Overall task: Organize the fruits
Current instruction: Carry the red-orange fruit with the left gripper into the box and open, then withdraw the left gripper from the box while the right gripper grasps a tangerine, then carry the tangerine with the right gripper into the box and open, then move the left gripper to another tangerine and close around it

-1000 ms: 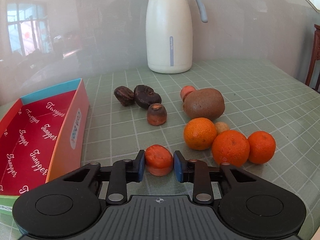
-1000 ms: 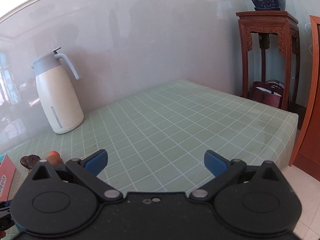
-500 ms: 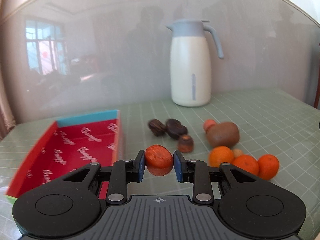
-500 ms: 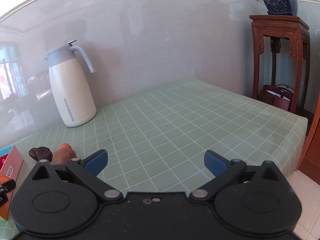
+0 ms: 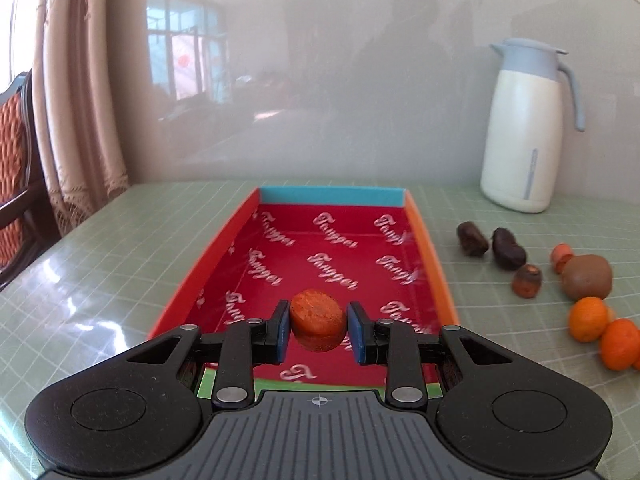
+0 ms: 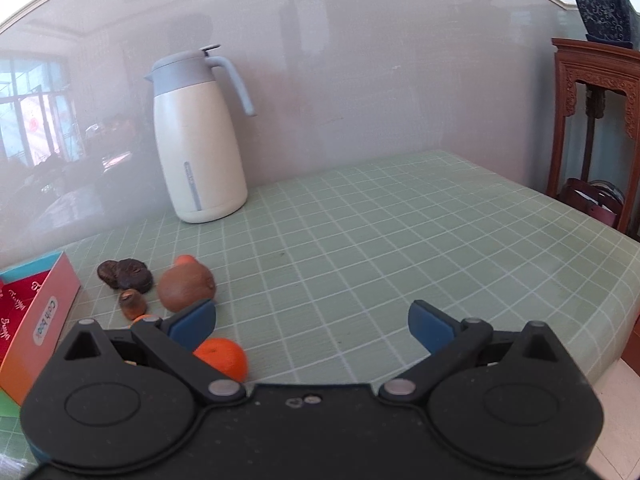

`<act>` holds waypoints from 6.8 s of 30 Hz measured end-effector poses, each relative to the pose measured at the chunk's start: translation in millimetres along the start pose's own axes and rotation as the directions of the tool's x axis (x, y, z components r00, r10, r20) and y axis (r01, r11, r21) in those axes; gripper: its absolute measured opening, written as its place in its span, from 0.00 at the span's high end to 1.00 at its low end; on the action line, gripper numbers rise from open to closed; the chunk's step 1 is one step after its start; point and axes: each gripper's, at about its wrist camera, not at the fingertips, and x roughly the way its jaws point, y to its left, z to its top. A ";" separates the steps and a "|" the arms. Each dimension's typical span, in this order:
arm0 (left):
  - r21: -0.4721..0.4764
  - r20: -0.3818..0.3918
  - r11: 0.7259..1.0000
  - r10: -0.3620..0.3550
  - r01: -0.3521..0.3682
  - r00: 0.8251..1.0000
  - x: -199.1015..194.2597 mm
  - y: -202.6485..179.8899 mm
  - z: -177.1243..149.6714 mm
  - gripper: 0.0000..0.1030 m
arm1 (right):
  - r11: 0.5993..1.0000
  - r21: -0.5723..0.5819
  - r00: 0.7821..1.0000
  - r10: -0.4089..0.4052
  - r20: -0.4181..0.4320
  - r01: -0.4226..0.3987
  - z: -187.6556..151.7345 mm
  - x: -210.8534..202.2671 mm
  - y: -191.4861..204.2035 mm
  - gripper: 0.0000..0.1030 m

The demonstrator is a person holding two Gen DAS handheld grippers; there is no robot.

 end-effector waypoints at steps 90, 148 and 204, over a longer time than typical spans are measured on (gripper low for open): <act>-0.071 0.188 0.990 0.136 -0.125 0.973 -73.0 51.1 -15.5 0.00 | 0.964 -0.019 0.955 0.259 -0.143 -0.264 -14.3 33.0 27.1 0.66; -0.276 0.054 0.902 0.359 -0.331 0.932 -70.9 164.7 -45.8 0.00 | 0.680 -0.260 0.727 0.619 -0.298 -0.686 -34.1 13.0 237.1 0.63; 0.236 0.133 0.954 -0.221 0.185 0.966 -71.9 -128.2 -31.9 0.00 | 0.999 0.049 0.998 -0.001 0.057 -0.002 32.3 25.3 -43.0 0.00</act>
